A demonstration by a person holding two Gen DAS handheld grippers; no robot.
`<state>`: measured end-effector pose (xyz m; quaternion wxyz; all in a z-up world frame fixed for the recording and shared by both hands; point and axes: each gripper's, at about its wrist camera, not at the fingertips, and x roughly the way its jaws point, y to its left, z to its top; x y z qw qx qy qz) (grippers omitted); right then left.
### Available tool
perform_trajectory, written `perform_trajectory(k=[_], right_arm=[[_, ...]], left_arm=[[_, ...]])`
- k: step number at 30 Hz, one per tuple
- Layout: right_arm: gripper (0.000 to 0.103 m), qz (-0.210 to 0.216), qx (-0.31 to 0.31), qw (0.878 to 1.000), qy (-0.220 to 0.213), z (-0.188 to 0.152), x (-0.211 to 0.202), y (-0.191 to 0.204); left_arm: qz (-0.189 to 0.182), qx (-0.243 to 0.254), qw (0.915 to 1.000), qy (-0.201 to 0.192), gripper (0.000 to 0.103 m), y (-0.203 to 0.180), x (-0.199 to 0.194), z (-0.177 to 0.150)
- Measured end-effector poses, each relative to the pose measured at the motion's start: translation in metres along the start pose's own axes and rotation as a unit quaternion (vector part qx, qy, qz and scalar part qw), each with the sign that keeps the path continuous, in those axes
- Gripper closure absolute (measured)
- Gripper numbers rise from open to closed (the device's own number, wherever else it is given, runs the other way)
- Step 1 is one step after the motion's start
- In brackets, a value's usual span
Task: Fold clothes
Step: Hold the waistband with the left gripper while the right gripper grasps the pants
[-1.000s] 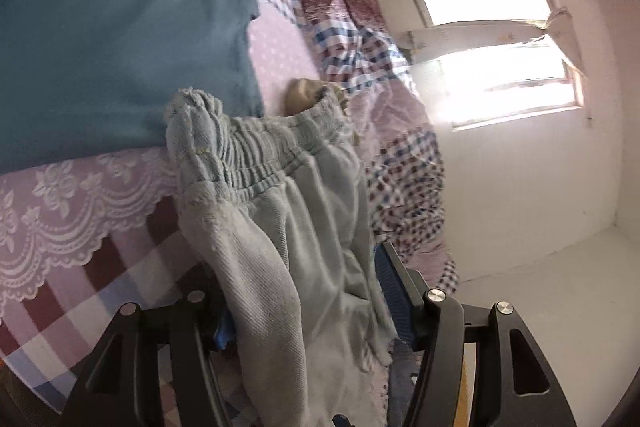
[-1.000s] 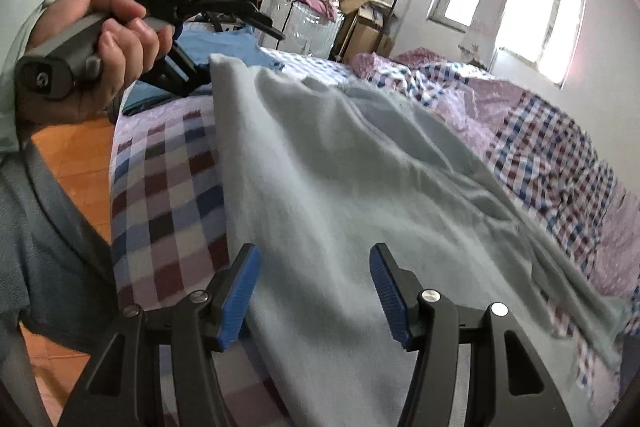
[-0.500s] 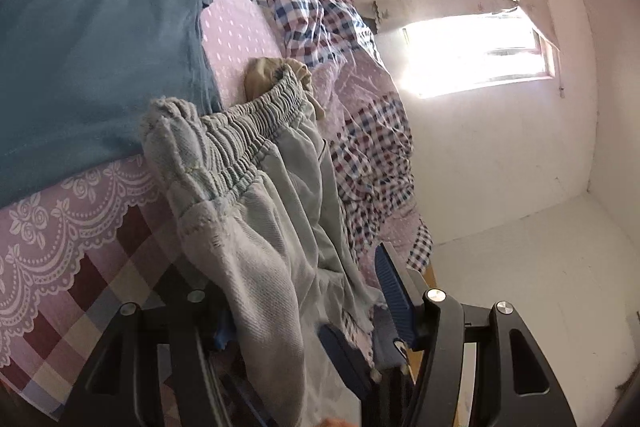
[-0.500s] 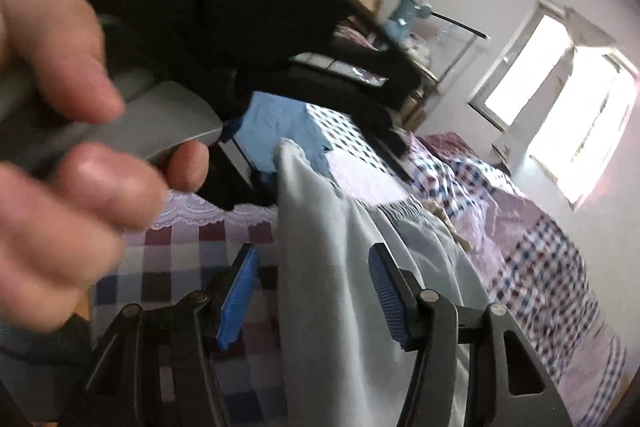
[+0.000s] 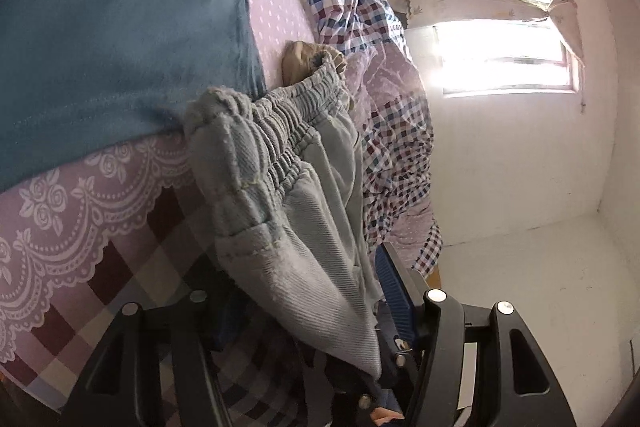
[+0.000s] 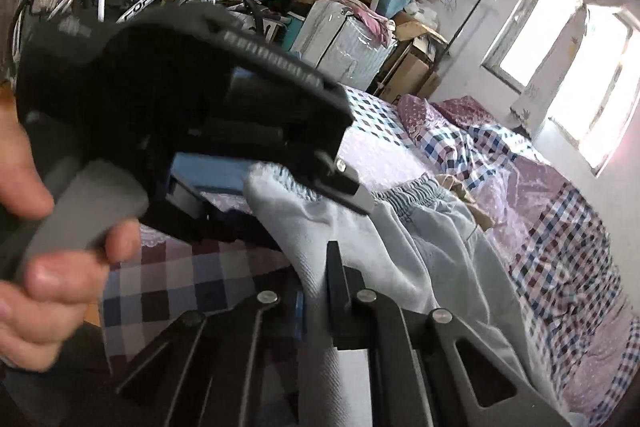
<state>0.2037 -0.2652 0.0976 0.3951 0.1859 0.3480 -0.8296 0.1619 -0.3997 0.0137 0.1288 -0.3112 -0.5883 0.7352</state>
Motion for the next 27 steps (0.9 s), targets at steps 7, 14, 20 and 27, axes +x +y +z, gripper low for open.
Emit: perform_trajectory(k=[7, 14, 20, 27], right_arm=[[0.095, 0.043, 0.065, 0.997, 0.0, 0.008, -0.009, -0.03], [0.095, 0.047, 0.054, 0.997, -0.002, 0.007, -0.017, -0.021], [0.095, 0.042, 0.047, 0.998, 0.002, 0.0, -0.016, -0.003], [0.088, 0.02, 0.065, 0.998, 0.001, -0.024, -0.029, 0.011]], left_arm=[[0.028, -0.018, 0.9994, -0.01, 0.016, 0.006, -0.002, 0.002], [0.0, -0.044, 0.9985, -0.031, 0.016, 0.013, -0.003, 0.007], [0.009, -0.01, 0.9994, -0.031, 0.027, 0.0, 0.011, 0.007], [0.071, -0.013, 0.9956, -0.06, 0.079, 0.012, 0.011, 0.013]])
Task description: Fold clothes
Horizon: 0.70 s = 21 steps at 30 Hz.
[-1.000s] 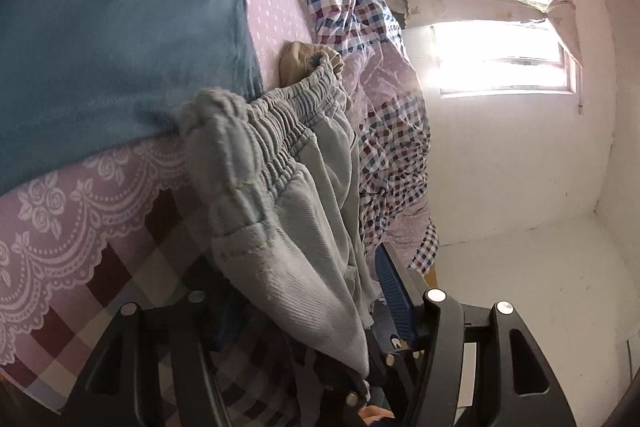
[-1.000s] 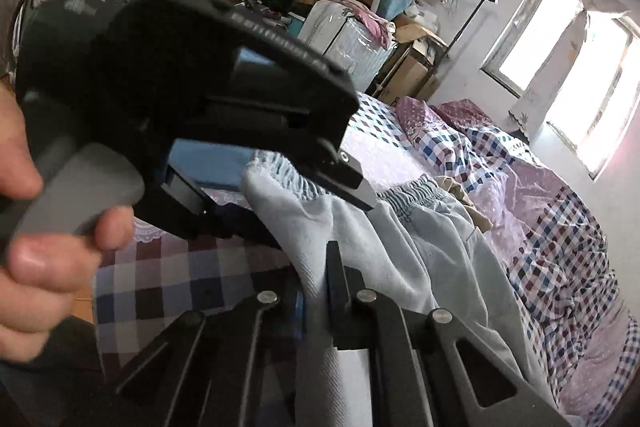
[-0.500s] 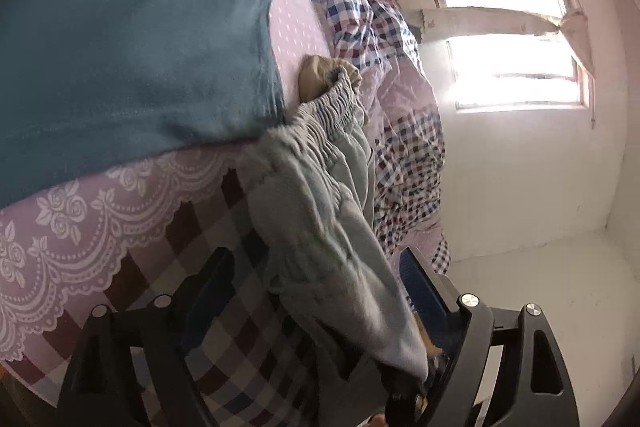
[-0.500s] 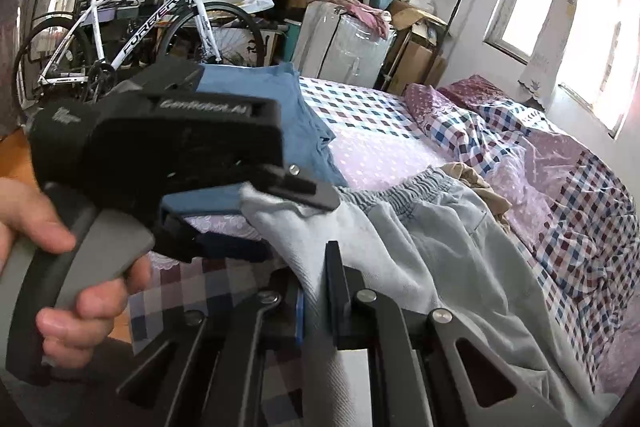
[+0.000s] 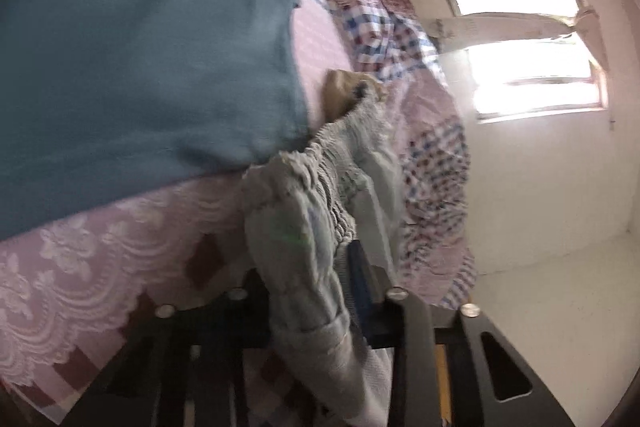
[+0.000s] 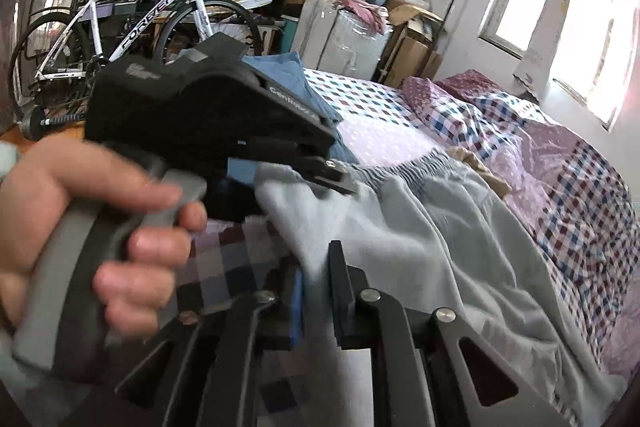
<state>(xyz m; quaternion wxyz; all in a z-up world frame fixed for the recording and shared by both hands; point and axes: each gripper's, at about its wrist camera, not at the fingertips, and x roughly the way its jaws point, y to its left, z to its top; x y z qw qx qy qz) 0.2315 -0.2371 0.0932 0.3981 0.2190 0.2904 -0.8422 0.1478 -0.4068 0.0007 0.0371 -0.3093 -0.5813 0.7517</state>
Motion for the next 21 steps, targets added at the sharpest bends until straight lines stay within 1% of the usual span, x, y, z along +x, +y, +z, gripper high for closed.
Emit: perform_trajectory(k=[1, 2, 3, 4, 5, 7, 9, 14, 18, 21], right_arm=[[0.083, -0.008, 0.0, 1.0, 0.001, -0.007, -0.004, 0.002], [0.075, -0.019, 0.0, 1.0, 0.005, -0.015, -0.008, 0.005], [0.07, -0.03, 0.0, 0.999, 0.011, -0.025, -0.012, 0.008], [0.064, -0.04, -0.002, 0.999, 0.016, -0.034, -0.018, 0.011], [0.061, -0.051, -0.006, 0.998, 0.023, -0.045, -0.024, 0.015], [0.059, -0.073, -0.017, 0.996, 0.039, -0.069, -0.036, 0.02], [0.058, -0.094, -0.025, 0.993, 0.065, -0.095, -0.049, 0.022], [0.055, -0.148, -0.036, 0.981, 0.118, -0.152, -0.079, 0.013], [0.049, -0.201, -0.027, 0.968, 0.147, -0.189, -0.097, -0.004], [0.042, -0.23, -0.028, 0.961, 0.149, -0.204, -0.107, -0.011]], left_arm=[[0.001, 0.002, 1.0, -0.004, 0.08, 0.0, -0.001, 0.0], [0.002, 0.004, 1.0, -0.008, 0.083, 0.0, -0.002, 0.0], [-0.004, 0.006, 0.9999, -0.01, 0.084, 0.0, -0.003, 0.0], [-0.009, 0.009, 0.9998, -0.015, 0.085, -0.003, -0.003, 0.0], [-0.012, 0.012, 0.9997, -0.018, 0.086, -0.007, -0.001, 0.002], [-0.017, 0.024, 0.9993, -0.025, 0.086, -0.011, -0.004, 0.001], [-0.016, 0.035, 0.9988, -0.03, 0.087, -0.013, -0.009, -0.001], [-0.032, 0.051, 0.9969, -0.05, 0.089, -0.022, -0.02, -0.004], [-0.035, 0.075, 0.9941, -0.07, 0.089, -0.033, -0.028, -0.008], [-0.038, 0.089, 0.9919, -0.082, 0.089, -0.04, -0.032, -0.011]])
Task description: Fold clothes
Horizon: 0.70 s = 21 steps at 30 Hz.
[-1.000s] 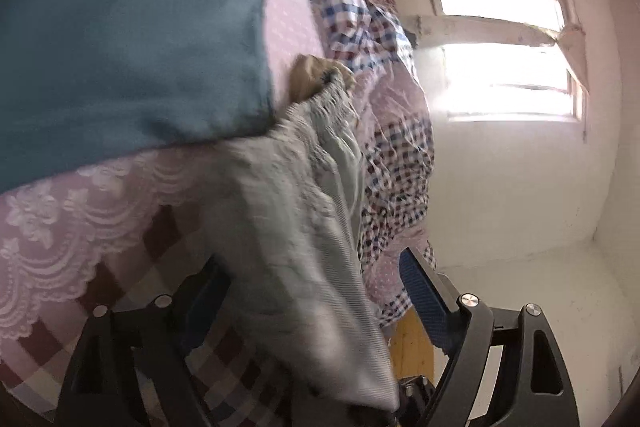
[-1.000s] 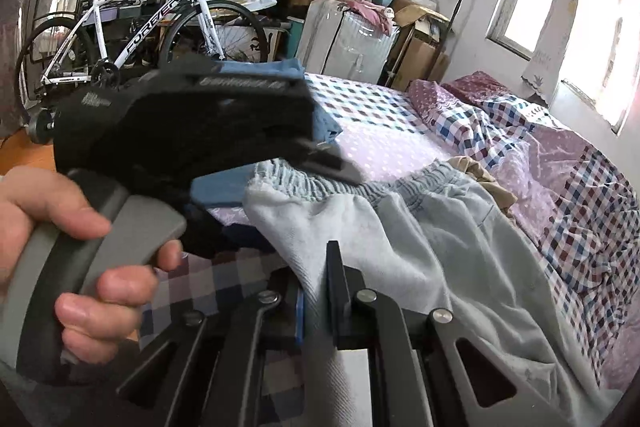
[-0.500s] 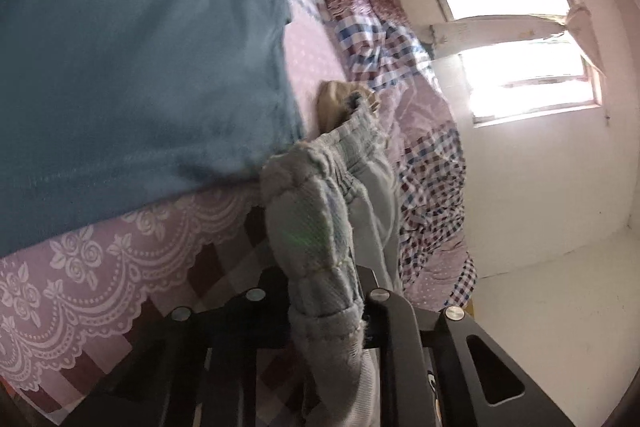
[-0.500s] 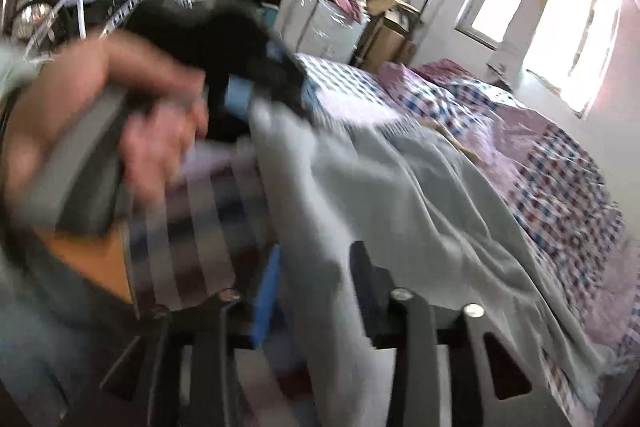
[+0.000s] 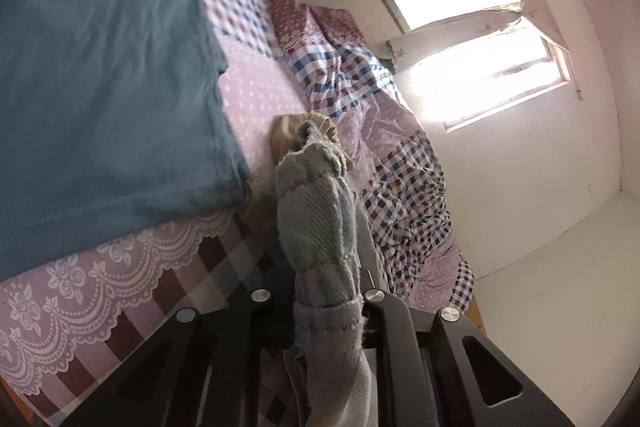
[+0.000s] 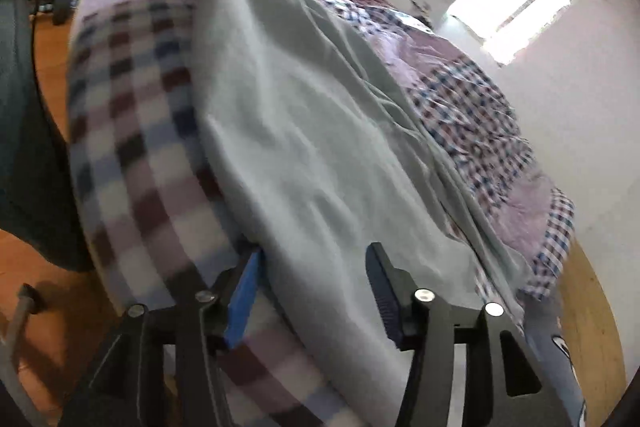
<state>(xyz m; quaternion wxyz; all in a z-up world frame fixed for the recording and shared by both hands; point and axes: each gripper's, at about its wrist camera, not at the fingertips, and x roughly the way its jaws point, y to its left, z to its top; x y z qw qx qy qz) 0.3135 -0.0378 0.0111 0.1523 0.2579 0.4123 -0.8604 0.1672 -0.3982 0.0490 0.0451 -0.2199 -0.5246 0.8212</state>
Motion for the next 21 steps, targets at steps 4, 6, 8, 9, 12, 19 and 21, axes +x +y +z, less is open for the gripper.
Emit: perform_trajectory(k=[4, 6, 8, 9, 12, 19, 21], right_arm=[[0.037, -0.032, -0.025, 0.999, 0.006, -0.02, 0.0, -0.002], [0.037, -0.039, -0.032, 0.999, 0.017, -0.032, 0.001, -0.005], [0.036, -0.039, -0.03, 0.998, 0.029, -0.04, 0.002, -0.011], [0.036, -0.04, -0.03, 0.998, 0.034, -0.045, 0.002, -0.015], [0.037, -0.05, -0.04, 0.997, 0.047, -0.062, -0.001, -0.024], [0.037, -0.099, -0.065, 0.988, 0.103, -0.122, -0.013, -0.062], [0.037, -0.117, -0.059, 0.984, 0.122, -0.144, -0.017, -0.079]], left_arm=[[-0.005, 0.0, 0.9999, -0.013, 0.09, -0.005, -0.002, 0.0], [-0.009, -0.009, 0.9998, -0.017, 0.09, -0.005, -0.004, 0.0], [-0.014, -0.021, 0.9995, -0.02, 0.09, -0.003, -0.006, 0.001], [-0.016, -0.027, 0.9993, -0.021, 0.09, -0.002, -0.006, 0.002], [-0.017, -0.05, 0.9983, -0.023, 0.091, 0.001, -0.009, 0.004], [-0.014, -0.022, 0.9993, -0.027, 0.092, -0.023, -0.023, 0.016], [-0.016, -0.017, 0.9994, -0.027, 0.092, -0.032, -0.026, 0.022]])
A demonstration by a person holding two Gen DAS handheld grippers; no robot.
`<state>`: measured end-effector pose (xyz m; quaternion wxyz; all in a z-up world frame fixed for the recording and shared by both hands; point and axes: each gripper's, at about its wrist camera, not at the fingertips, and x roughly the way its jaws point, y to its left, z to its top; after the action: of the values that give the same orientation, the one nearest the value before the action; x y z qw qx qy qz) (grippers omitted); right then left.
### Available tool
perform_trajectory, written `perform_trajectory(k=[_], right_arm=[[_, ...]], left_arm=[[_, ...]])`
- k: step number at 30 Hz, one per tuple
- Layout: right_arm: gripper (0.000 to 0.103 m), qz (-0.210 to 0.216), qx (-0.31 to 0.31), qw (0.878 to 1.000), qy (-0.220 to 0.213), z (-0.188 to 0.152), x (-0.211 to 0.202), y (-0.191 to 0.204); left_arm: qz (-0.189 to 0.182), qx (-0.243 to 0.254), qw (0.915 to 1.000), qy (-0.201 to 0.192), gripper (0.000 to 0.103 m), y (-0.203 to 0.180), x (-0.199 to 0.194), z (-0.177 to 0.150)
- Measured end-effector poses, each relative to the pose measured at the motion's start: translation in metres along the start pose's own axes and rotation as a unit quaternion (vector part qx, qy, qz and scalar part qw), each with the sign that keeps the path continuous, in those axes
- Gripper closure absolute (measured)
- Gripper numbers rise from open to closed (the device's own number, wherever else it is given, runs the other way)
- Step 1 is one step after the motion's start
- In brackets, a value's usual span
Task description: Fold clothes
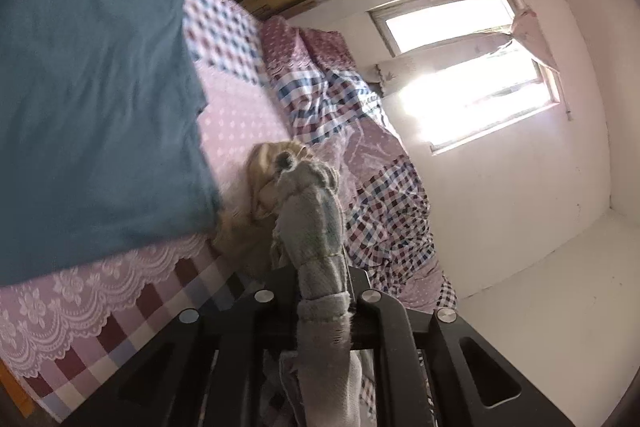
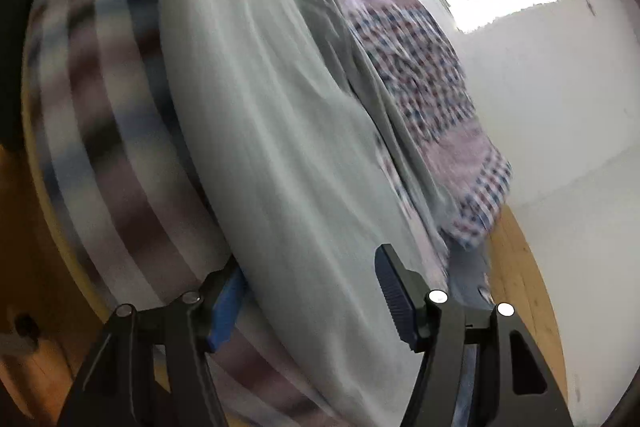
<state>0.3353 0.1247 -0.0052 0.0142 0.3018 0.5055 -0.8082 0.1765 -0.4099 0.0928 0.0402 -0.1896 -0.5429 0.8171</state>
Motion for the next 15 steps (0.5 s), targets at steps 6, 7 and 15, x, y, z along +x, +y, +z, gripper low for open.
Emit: perform_trajectory(k=[6, 7, 15], right_arm=[[0.037, -0.036, 0.05, 0.995, 0.075, -0.074, 0.017, -0.049], [0.037, -0.038, 0.073, 0.992, 0.092, -0.087, 0.018, -0.06], [0.036, 0.019, 0.423, 0.898, 0.121, -0.197, -0.01, -0.174]], left_arm=[[0.014, 0.041, 0.999, 0.008, 0.092, -0.031, 0.005, 0.006], [0.016, 0.043, 0.9989, 0.011, 0.092, -0.033, 0.005, 0.006], [0.041, 0.048, 0.9977, 0.023, 0.092, -0.029, 0.014, 0.007]])
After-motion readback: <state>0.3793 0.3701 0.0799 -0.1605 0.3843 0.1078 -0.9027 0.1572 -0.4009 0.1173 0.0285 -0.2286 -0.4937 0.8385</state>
